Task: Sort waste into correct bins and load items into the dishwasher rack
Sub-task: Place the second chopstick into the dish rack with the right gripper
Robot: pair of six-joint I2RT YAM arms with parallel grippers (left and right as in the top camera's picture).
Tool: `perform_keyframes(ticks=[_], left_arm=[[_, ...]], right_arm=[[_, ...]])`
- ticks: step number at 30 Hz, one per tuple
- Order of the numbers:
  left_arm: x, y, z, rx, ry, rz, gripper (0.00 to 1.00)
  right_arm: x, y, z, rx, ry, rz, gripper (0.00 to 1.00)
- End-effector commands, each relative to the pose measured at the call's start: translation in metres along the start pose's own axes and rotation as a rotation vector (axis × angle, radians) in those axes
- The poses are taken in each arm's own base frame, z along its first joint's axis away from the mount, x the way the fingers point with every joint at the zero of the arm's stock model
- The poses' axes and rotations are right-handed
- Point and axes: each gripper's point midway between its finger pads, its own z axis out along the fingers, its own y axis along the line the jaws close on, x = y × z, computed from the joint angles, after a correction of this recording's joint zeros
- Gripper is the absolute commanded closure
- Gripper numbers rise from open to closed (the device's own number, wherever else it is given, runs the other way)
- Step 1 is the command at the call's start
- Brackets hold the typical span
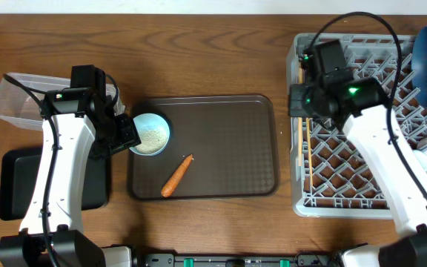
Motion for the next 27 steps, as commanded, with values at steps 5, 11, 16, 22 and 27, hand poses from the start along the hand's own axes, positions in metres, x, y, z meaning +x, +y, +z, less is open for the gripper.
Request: perform_keyframes(ticks=[5, 11, 16, 22, 27], left_arm=[[0.003, 0.003, 0.004, -0.017, 0.013, -0.003, 0.37], [0.003, 0.003, 0.004, -0.017, 0.014, -0.004, 0.37], [0.003, 0.003, 0.004, -0.017, 0.013, -0.003, 0.37], [0.003, 0.003, 0.004, -0.017, 0.014, -0.004, 0.37], [0.003, 0.003, 0.004, -0.017, 0.014, -0.004, 0.37]], right_arm=[[0.033, -0.053, 0.039, 0.127, 0.136, 0.023, 0.94], [0.053, -0.065, 0.06, 0.137, 0.165, 0.043, 0.92], [0.059, -0.056, 0.072, 0.076, 0.163, 0.047, 0.87], [0.056, -0.055, 0.076, 0.069, 0.142, 0.047, 0.78], [0.057, -0.053, 0.076, 0.058, 0.147, 0.048, 0.66]])
